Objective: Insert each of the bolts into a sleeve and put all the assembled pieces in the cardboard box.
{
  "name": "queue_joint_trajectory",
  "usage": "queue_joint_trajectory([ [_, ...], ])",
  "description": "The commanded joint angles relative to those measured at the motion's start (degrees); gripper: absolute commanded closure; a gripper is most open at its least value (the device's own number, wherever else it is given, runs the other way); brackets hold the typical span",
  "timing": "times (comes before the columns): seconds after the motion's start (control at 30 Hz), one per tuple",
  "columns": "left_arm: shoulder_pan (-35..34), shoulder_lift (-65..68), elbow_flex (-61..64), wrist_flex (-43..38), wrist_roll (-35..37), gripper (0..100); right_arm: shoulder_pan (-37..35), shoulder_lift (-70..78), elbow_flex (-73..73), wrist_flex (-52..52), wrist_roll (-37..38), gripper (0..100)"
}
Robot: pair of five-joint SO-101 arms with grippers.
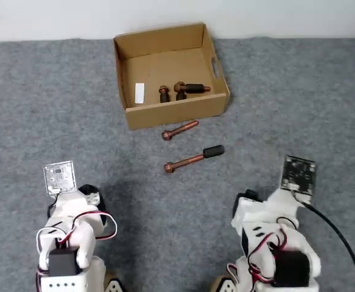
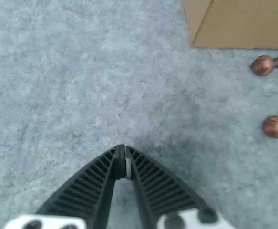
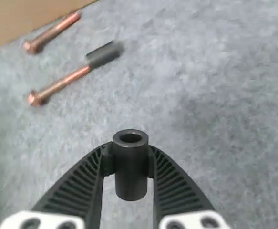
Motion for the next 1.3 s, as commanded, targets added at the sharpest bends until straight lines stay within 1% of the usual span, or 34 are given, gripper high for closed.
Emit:
queue_joint_trajectory([
  [0.0,2.5,0.3,-7.6,1.8,0.2,99,3.3,-2.5,-0.1,-0.8,0.6,99.1],
  [0.1,6.3,4.5,-12.0,3.3,0.4,99,3.5,-3.8,0.0,-0.9,0.6,99.1],
  [0.2,8.8,13.4,-17.7,3.1,0.6,99,3.5,-5.9,0.7,-1.1,0.6,99.1],
  [0.37,13.9,34.8,-31.5,3.6,5.0,99,3.6,-9.9,1.7,-1.8,0.6,99.1],
  [0.5,18.2,51.9,-41.6,3.3,5.6,99,3.6,-10.9,1.8,-1.8,0.6,99.1],
  [0.6,19.6,63.3,-49.8,3.1,5.3,99,3.6,-10.9,1.8,-1.8,0.6,99.1],
  [0.67,20.7,70.1,-56.0,3.3,3.0,99,3.6,-11.0,1.8,-1.8,0.6,99.1],
  [0.83,24.3,85.1,-68.7,6.2,-9.1,99,3.6,-11.0,1.8,-1.8,0.6,99.1],
  [0.9,25.8,90.5,-72.6,7.6,-11.2,99,3.6,-11.0,1.8,-1.8,0.6,99.1],
  [1.0,27.5,98.5,-79.5,11.5,-12.2,99,3.6,-11.0,1.8,-1.8,0.6,99.1],
  [1.07,28.3,103.1,-84.2,14.2,-12.2,95,3.6,-11.0,1.8,-1.8,0.6,99.1],
  [1.2,29.1,111.6,-93.9,19.7,-11.7,83,3.7,-11.0,1.8,-1.8,0.6,99.1],
  [1.27,29.1,115.3,-98.4,21.5,-11.8,79,3.7,-11.0,1.8,-1.8,0.6,99.1],
])
